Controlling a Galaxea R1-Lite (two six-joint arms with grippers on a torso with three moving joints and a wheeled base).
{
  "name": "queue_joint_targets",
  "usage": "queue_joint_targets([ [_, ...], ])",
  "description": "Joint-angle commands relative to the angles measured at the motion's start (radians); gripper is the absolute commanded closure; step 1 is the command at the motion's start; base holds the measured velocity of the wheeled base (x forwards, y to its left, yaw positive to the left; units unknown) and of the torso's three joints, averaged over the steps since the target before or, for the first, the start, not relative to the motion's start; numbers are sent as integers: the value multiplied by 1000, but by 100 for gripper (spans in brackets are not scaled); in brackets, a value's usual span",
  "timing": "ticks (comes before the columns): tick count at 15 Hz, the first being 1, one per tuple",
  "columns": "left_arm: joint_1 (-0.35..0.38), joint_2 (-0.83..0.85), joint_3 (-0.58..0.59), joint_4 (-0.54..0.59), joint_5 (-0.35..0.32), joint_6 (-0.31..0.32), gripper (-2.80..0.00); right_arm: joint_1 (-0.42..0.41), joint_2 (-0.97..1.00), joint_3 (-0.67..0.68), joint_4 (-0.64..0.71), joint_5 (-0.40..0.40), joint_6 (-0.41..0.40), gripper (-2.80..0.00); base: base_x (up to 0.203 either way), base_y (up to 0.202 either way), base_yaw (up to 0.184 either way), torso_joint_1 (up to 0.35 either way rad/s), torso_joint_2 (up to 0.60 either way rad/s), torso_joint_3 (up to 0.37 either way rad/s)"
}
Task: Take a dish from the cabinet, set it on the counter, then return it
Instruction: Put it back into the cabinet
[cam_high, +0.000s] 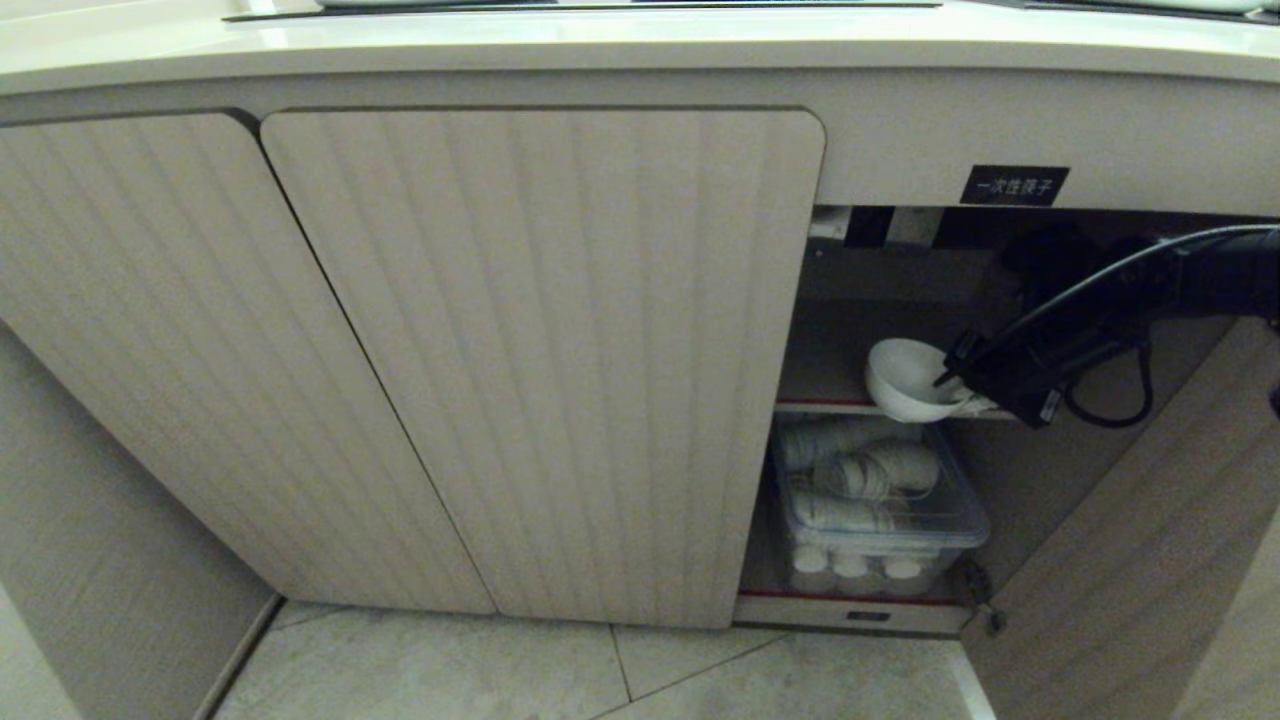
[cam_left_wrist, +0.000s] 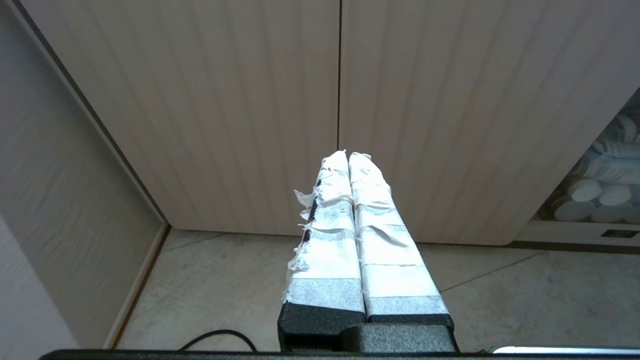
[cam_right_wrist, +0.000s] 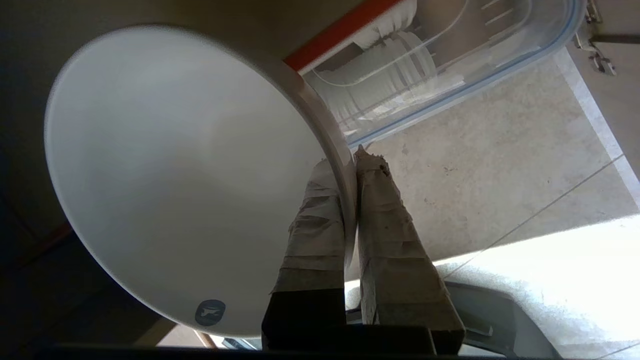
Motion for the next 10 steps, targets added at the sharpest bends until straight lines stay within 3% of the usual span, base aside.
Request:
queue_joint_targets([
  [1, 0, 0, 0, 0, 0, 0, 0, 0, 19, -30, 13, 1, 5, 0, 0, 0, 0, 0, 0, 0],
  [10, 0, 0, -1, 0, 0, 0, 0, 0, 58, -110, 62, -2, 23, 0, 0, 0, 0, 0, 0, 0],
])
